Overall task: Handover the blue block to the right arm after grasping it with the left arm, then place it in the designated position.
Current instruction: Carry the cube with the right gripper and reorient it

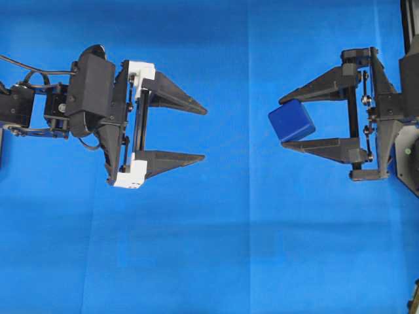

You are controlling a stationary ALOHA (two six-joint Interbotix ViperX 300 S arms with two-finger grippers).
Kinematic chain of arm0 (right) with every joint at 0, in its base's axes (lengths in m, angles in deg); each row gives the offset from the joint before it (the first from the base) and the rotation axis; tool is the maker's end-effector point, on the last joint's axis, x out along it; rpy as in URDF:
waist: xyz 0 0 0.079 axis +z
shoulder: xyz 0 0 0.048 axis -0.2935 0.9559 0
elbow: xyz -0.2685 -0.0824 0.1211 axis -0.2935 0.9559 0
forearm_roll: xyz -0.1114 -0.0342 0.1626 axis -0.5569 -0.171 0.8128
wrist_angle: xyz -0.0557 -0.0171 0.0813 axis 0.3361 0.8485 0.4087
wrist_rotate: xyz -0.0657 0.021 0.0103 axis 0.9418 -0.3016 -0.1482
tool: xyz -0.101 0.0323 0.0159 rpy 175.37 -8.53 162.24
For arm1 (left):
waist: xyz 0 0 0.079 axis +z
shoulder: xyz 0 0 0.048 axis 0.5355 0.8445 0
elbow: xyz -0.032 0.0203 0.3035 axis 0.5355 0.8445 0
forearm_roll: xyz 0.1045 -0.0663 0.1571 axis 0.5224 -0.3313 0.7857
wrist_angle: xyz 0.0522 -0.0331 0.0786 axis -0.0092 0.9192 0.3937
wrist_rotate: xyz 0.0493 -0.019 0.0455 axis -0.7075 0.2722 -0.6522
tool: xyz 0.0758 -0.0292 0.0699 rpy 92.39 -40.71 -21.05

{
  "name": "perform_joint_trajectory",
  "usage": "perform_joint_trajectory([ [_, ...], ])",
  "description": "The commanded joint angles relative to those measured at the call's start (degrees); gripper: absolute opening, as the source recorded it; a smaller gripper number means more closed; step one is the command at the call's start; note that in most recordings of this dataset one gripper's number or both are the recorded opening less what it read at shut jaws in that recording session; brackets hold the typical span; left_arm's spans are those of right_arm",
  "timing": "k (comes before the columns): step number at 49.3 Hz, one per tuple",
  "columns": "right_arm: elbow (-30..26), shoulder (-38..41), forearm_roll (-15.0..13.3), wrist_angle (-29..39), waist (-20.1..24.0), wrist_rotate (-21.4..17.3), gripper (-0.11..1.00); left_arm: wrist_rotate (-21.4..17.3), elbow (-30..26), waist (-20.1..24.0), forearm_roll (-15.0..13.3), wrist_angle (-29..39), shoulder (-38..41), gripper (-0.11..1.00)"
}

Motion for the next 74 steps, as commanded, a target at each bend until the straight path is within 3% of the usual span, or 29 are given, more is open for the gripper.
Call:
perform_joint_trajectory([
  [1, -0.9, -0.3, 0.0, -0.2, 0.1, -0.1, 0.52, -0.2, -1.2, 0.0, 0.2, -0.4, -1.0, 0.92],
  [39, -0.9, -0.3, 0.2, 0.3, 0.1, -0.4, 0.52, -0.2, -1.2, 0.0, 0.2, -0.4, -1.0, 0.92],
  [47, -0.9, -0.3, 0.4, 4.0, 0.2, -0.5, 0.52, -0.2, -1.2, 0.0, 0.2, -0.4, -1.1, 0.92],
  [67, -0.7, -0.3, 5.1, 15.2, 3.4, -0.5, 0.52, -0.1, -1.2, 0.0, 0.1, -0.4, -1.1, 0.92],
  [74, -0.8, -0.3, 5.5, 16.6, 3.9, -0.4, 0.52, -0.1, -1.2, 0.0, 0.1, -0.4, -1.1, 0.92],
])
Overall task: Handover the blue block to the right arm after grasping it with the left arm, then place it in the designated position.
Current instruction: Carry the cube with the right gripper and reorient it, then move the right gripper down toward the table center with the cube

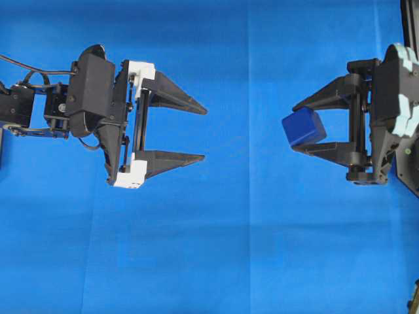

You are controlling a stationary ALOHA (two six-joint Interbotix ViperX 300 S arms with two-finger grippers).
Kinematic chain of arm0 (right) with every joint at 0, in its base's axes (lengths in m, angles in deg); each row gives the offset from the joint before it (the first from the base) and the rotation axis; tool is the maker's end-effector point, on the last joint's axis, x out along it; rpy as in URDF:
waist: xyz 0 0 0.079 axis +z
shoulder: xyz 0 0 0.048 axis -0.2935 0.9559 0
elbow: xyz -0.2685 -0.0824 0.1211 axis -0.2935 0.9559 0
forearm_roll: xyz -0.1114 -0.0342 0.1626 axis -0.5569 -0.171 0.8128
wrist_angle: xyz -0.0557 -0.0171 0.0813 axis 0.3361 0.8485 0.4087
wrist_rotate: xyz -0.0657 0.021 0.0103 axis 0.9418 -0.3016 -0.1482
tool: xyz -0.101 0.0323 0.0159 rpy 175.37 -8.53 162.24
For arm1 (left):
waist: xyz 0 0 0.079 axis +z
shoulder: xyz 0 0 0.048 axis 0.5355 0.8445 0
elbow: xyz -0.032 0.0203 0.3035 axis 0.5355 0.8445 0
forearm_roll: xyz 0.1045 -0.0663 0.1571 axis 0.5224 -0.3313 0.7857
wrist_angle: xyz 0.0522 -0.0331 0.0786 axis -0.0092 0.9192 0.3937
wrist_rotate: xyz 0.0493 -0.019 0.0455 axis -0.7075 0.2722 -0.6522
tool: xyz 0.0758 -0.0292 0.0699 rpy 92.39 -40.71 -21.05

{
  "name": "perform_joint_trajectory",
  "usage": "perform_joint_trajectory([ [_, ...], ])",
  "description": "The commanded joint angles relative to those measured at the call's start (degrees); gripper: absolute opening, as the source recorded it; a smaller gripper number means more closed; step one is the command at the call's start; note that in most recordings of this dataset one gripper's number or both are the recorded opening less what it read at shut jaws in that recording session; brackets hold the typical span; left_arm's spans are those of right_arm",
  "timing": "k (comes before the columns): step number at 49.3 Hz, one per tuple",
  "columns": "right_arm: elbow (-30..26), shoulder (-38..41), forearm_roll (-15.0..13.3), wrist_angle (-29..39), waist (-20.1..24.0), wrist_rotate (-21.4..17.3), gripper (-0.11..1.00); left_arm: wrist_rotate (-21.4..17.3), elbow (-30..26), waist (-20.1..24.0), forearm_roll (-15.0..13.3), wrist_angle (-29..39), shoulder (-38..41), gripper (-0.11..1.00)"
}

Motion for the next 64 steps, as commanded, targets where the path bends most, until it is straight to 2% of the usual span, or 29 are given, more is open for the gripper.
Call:
perform_joint_trajectory([
  [1, -0.8, -0.3, 0.2, 0.1, 0.3, 0.0, 0.52, 0.0, -1.2, 0.0, 0.1, -0.4, -1.1, 0.92],
  [52, -0.7, 0.4, -0.3, -0.9, 0.3, 0.3, 0.52, -0.1, -1.3, 0.0, 0.1, -0.5, -1.1, 0.92],
  [57, -0.4, 1.9, -0.9, -2.7, -0.1, 0.2, 0.52, -0.1, -1.3, 0.0, 0.2, -0.5, -1.1, 0.92],
  [64, 0.1, 7.1, -1.4, -9.1, -1.8, 0.1, 0.52, -0.1, -1.3, 0.0, 0.1, -0.5, -1.1, 0.92],
])
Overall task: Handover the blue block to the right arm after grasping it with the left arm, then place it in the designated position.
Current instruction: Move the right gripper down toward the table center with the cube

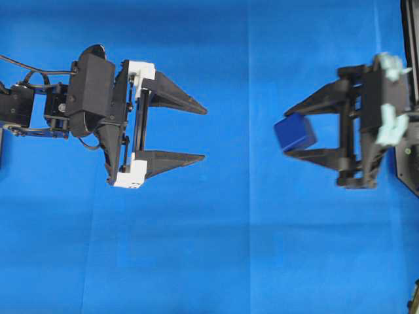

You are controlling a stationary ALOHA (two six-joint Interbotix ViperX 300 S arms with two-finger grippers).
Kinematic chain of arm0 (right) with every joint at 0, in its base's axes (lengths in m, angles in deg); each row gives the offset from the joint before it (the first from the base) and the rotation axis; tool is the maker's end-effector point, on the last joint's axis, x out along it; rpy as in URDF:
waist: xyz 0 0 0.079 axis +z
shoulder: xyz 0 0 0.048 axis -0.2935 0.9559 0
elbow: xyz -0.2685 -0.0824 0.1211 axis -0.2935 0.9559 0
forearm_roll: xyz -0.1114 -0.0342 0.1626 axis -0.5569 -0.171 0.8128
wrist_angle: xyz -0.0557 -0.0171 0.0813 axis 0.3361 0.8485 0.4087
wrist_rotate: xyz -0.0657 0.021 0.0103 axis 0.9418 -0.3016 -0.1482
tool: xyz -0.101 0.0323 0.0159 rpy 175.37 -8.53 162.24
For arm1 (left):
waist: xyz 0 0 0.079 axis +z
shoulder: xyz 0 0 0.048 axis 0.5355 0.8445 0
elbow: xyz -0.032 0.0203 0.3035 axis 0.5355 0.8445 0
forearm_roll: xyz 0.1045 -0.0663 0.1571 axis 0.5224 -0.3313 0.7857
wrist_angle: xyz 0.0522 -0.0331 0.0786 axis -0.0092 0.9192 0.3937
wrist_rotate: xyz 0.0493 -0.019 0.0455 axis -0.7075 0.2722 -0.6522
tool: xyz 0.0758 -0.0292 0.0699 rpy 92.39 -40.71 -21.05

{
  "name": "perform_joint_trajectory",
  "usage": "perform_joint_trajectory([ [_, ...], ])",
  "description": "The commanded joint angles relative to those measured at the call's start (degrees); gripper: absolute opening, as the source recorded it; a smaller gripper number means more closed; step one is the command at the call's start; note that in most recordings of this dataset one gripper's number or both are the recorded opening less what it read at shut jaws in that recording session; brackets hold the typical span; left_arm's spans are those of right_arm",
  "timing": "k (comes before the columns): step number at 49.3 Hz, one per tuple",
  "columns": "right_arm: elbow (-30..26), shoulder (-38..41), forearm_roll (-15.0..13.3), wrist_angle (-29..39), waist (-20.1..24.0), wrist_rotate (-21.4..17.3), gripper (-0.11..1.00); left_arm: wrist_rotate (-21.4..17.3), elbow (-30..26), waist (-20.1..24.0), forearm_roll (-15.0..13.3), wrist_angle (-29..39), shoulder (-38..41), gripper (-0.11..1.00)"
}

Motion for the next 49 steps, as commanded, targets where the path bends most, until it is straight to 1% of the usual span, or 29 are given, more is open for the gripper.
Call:
perform_joint_trajectory([
  [1, -0.3, 3.3, -0.4, -4.7, -1.5, -0.1, 0.52, -0.1, -1.3, 0.0, 0.1, -0.6, -1.1, 0.92],
  [5, -0.1, 7.7, -0.4, -9.5, -3.2, -0.1, 0.52, -0.1, -1.3, 0.0, 0.1, -0.6, -1.1, 0.92],
  [15, -0.9, 17.8, -0.3, -18.3, -6.2, -0.1, 0.52, 0.0, -1.1, 0.0, 0.2, -0.6, -1.1, 0.92],
  [25, -2.5, 27.5, 0.0, -26.0, -7.3, -0.1, 0.52, -0.1, -1.1, 0.1, 0.1, -0.6, -1.2, 0.92],
  [35, -5.4, 34.4, 0.1, -30.4, -7.6, 0.2, 0.52, -0.1, -1.1, 0.0, 0.2, -0.6, -1.2, 0.92],
  [49, -8.0, 40.8, 0.2, -34.3, -7.9, 0.2, 0.52, -0.1, -1.0, 0.0, 0.1, -0.4, -1.3, 0.92],
])
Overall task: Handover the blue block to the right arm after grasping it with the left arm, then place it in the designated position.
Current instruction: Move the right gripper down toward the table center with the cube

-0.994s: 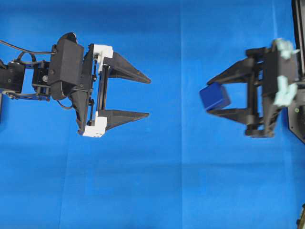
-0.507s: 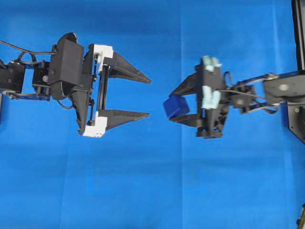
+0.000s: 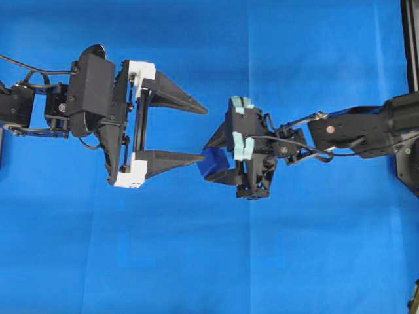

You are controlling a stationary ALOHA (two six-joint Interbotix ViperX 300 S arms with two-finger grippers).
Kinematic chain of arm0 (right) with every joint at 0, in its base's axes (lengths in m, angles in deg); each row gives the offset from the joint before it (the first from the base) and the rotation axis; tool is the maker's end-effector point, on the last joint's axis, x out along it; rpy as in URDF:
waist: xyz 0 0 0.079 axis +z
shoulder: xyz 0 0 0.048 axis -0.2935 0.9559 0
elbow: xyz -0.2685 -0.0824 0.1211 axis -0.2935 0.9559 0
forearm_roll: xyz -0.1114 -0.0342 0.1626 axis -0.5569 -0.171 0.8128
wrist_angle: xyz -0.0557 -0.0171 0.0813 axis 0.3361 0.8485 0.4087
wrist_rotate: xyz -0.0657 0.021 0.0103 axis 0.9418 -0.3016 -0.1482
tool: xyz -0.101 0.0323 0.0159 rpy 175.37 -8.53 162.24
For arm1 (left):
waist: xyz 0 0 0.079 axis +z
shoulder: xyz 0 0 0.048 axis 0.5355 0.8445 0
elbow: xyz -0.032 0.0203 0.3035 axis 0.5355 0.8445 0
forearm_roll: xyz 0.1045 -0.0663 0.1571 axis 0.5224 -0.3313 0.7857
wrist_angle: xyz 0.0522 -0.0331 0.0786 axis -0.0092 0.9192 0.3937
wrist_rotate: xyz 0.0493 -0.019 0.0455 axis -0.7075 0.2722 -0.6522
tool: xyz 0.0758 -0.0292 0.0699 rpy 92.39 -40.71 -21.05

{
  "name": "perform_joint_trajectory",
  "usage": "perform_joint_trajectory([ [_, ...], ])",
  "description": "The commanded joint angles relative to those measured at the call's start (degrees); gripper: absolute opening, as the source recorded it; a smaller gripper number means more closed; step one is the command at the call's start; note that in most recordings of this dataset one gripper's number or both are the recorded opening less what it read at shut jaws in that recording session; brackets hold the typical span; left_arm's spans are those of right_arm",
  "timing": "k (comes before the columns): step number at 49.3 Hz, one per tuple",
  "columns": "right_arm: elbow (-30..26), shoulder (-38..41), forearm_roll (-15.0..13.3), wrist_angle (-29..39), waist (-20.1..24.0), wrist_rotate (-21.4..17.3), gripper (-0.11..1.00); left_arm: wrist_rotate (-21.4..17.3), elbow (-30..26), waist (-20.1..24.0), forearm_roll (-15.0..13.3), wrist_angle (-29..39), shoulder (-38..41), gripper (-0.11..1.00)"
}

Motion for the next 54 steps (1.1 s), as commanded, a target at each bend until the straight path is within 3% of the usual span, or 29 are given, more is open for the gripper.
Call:
perform_joint_trajectory([
  [1, -1.7, 0.6, 0.2, -1.7, -0.3, 0.1, 0.52, -0.1, -1.0, 0.0, 0.1, -0.4, -1.2, 0.92],
  [14, -2.6, 4.6, 0.3, -4.2, -1.1, 0.3, 0.52, -0.1, -1.0, 0.1, 0.1, -0.4, -1.2, 0.92],
  [54, -2.5, 6.7, 0.4, -5.8, -1.3, 1.1, 0.52, -0.2, -1.1, 0.0, 0.2, -0.4, -1.2, 0.92],
])
